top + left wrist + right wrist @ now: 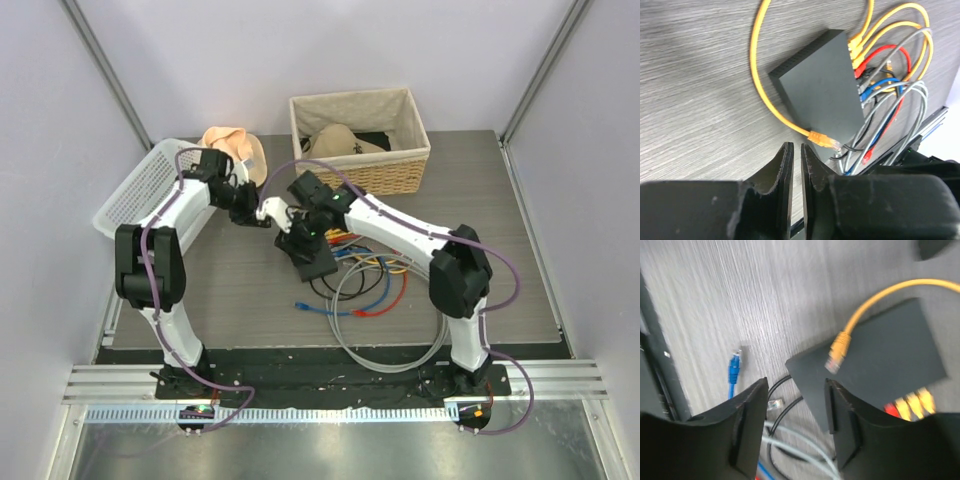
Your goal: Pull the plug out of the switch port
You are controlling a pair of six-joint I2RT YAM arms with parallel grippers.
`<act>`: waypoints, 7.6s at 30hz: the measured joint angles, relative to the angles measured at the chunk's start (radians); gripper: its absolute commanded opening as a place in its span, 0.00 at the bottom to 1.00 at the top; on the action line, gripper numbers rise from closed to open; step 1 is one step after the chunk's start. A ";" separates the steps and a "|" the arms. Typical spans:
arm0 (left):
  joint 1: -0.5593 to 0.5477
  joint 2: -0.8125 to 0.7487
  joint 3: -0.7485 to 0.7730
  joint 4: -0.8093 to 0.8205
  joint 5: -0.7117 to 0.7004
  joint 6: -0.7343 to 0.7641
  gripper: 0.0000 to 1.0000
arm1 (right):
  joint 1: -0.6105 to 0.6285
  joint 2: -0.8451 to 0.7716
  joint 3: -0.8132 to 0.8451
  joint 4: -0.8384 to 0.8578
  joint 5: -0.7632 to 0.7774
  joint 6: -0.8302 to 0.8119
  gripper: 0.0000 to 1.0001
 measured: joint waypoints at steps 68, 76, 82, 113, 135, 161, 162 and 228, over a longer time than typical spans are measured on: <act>-0.243 0.126 -0.060 0.337 -0.172 0.030 0.00 | -0.339 0.222 -0.203 0.718 -0.280 0.371 0.57; -0.238 0.014 -0.159 0.258 -0.221 0.059 0.00 | -0.339 0.226 -0.214 0.750 -0.303 0.368 0.54; -0.236 -0.117 -0.253 0.168 -0.231 0.102 0.00 | -0.325 0.153 -0.323 0.793 -0.269 0.357 0.54; -0.199 -0.174 -0.287 0.076 -0.175 0.164 0.00 | -0.350 0.183 -0.080 0.394 -0.345 0.256 0.62; -0.221 0.020 -0.242 0.135 -0.182 0.145 0.00 | -0.345 0.241 -0.051 0.304 -0.364 0.223 0.62; -0.244 0.098 -0.099 0.211 -0.082 -0.019 0.00 | -0.396 0.334 0.075 0.192 -0.431 0.187 0.57; -0.244 0.097 -0.101 0.214 -0.082 -0.023 0.00 | -0.396 0.336 0.080 0.177 -0.435 0.176 0.57; -0.255 0.073 -0.145 0.286 -0.111 -0.021 0.00 | -0.383 0.444 0.242 -0.029 -0.525 -0.014 0.14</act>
